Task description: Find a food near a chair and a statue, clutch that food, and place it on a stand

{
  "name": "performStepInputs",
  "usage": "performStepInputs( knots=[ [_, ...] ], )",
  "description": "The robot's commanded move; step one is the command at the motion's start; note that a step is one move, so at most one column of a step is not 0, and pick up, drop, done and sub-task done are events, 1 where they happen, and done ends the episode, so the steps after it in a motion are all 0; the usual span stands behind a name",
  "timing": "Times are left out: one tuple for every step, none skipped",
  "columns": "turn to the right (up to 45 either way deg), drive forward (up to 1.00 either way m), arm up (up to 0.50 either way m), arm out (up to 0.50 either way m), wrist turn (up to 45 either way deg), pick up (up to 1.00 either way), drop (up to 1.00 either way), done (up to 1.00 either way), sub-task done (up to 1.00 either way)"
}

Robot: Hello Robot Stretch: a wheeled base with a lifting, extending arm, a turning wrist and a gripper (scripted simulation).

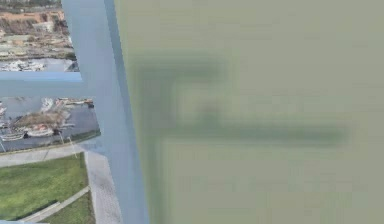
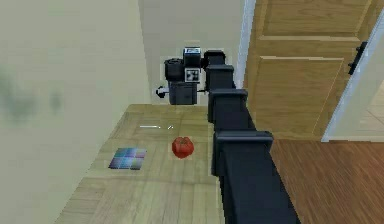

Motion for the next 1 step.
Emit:
performStepInputs(
  knots=[
    [0.0, 0.00, 0.00, 0.00, 0.0, 0.00, 0.00, 1.00, 0.00]
  ],
)
